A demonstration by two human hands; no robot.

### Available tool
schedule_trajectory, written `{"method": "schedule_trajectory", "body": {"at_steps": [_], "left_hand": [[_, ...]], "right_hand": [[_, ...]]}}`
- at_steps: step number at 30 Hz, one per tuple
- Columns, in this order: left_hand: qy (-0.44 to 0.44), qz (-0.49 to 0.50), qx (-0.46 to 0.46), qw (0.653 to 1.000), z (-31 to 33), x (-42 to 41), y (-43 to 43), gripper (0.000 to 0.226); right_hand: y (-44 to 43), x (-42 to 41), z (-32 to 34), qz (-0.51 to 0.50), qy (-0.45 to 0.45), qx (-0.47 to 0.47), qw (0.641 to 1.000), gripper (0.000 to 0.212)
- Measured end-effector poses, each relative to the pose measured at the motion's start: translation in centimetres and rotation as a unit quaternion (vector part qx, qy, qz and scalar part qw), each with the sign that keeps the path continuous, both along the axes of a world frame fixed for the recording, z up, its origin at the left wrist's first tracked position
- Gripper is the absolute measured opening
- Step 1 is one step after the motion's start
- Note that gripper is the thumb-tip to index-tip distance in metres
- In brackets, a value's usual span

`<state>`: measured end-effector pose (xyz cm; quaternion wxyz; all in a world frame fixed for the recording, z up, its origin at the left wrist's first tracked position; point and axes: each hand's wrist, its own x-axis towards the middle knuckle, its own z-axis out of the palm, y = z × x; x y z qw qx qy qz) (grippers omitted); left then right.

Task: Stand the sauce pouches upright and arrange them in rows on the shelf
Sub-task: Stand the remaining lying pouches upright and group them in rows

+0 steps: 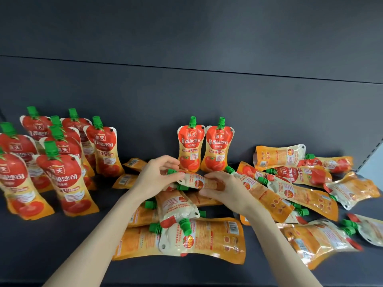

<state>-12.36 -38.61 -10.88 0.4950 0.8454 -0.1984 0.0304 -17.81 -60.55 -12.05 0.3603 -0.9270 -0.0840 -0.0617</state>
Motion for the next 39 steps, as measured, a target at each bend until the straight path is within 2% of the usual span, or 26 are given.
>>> {"method": "schedule_trajectory", "body": {"at_steps": [2,6,10,13,16,18,20,23,27,32,34,39], "left_hand": [[0.003,0.01,-0.028,1.0,0.1,0.3,0.7,0.022],[0.002,0.044,0.003,0.999,-0.9,1.0,2.4,0.019],[0.011,-0.006,0.094,0.996,-1.0,2.1,2.2,0.026],[0.023,-0.031,0.161,0.986,-0.9,3.2,1.6,0.042],[0.017,0.018,0.267,0.963,-1.1,4.4,1.5,0.057],[0.027,0.047,0.351,0.935,-1.3,4.8,1.5,0.066],[0.051,0.07,0.392,0.916,-1.4,5.1,1.5,0.073],[0.073,0.09,0.405,0.907,-1.2,5.7,1.5,0.077],[0.092,0.094,0.433,0.892,-1.0,6.7,1.2,0.081],[0.07,0.119,0.416,0.899,-1.3,6.8,0.9,0.067],[0.063,0.132,0.419,0.896,-1.3,6.8,0.7,0.065],[0.08,0.196,0.297,0.931,-1.4,7.0,0.6,0.053]], "right_hand": [[0.2,-0.4,0.0,-0.019,-0.015,0.032,0.999,0.049],[0.5,-0.8,-0.3,-0.051,-0.041,0.079,0.995,0.044],[0.7,-0.9,0.2,-0.078,-0.047,0.145,0.985,0.034],[0.6,-1.0,0.2,-0.085,-0.034,0.176,0.98,0.041],[0.5,-1.0,0.0,-0.087,-0.03,0.189,0.978,0.044],[0.6,-1.0,0.0,-0.09,-0.032,0.194,0.976,0.037],[0.9,-0.9,0.0,-0.091,-0.034,0.191,0.977,0.027],[1.2,-0.9,-0.1,-0.083,-0.04,0.183,0.979,0.018],[1.4,-0.9,-0.2,-0.078,-0.054,0.17,0.981,0.025],[1.4,-0.9,-0.3,-0.083,-0.062,0.17,0.98,0.023],[1.5,-0.9,-0.5,-0.086,-0.06,0.168,0.98,0.029],[1.5,-0.8,-0.5,-0.087,-0.055,0.17,0.98,0.04]]}}
